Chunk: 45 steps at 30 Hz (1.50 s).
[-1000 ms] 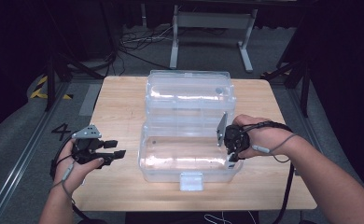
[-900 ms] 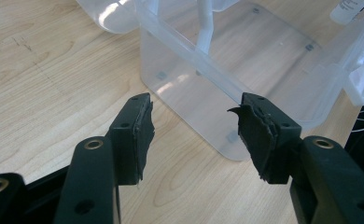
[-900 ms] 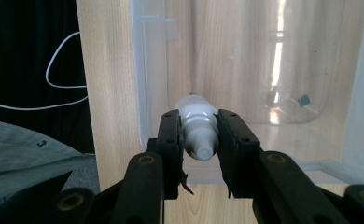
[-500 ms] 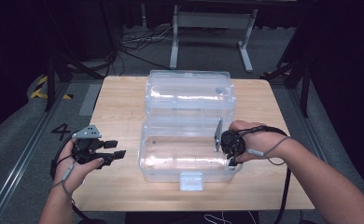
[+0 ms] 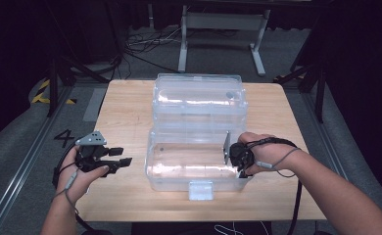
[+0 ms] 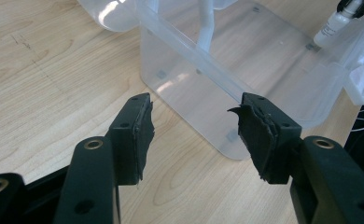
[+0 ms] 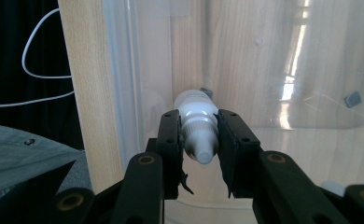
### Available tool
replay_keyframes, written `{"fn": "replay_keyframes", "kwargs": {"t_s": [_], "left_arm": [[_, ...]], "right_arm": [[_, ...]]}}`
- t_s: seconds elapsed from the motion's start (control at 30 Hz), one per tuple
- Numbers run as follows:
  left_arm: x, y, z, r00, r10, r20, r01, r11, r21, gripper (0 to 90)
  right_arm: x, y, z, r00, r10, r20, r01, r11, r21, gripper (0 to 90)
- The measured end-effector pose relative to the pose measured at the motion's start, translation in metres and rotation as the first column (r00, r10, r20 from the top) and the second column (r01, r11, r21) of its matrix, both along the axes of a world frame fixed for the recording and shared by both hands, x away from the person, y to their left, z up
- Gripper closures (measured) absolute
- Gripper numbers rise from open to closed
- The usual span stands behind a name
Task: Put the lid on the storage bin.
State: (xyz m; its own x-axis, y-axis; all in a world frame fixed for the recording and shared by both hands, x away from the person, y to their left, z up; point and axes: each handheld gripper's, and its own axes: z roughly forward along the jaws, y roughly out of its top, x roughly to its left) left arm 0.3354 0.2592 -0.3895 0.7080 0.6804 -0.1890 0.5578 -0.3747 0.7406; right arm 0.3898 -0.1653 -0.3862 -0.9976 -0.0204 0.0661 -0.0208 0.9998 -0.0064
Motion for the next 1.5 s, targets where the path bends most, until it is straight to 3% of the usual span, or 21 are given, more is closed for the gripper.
{"fn": "replay_keyframes", "kwargs": {"t_s": [0.53, 0.9, 1.07, 1.2, 1.5], "left_arm": [[0.001, -0.001, -0.001, 1.0000, -0.002, -0.006, 0.002, 1.0000, 0.000, 45.2], [0.000, 0.000, -0.001, 1.0000, 0.000, -0.007, 0.000, 1.0000, -0.002, 45.2], [0.001, -0.001, 0.000, 1.0000, -0.001, -0.004, 0.001, 1.0000, -0.004, 45.0], [0.003, -0.002, 0.001, 0.9999, -0.008, 0.011, 0.008, 1.0000, -0.002, 43.8], [0.010, -0.011, 0.006, 0.9995, -0.010, 0.029, 0.010, 0.9999, -0.006, 38.6]], "right_arm": [[-0.001, -0.002, -0.004, 1.0000, -0.009, -0.005, 0.009, 1.000, 0.000, 70.7], [-0.003, -0.004, 0.008, 0.9997, -0.024, -0.006, 0.025, 0.999, 0.035, 68.9], [-0.006, -0.005, 0.027, 0.9991, -0.037, 0.020, 0.035, 0.996, 0.081, 68.6], [-0.012, -0.006, 0.042, 0.9989, -0.046, 0.005, 0.045, 0.984, 0.175, 67.9], [-0.024, -0.004, 0.025, 0.9978, -0.066, 0.009, 0.061, 0.964, 0.258, 66.5]]}}
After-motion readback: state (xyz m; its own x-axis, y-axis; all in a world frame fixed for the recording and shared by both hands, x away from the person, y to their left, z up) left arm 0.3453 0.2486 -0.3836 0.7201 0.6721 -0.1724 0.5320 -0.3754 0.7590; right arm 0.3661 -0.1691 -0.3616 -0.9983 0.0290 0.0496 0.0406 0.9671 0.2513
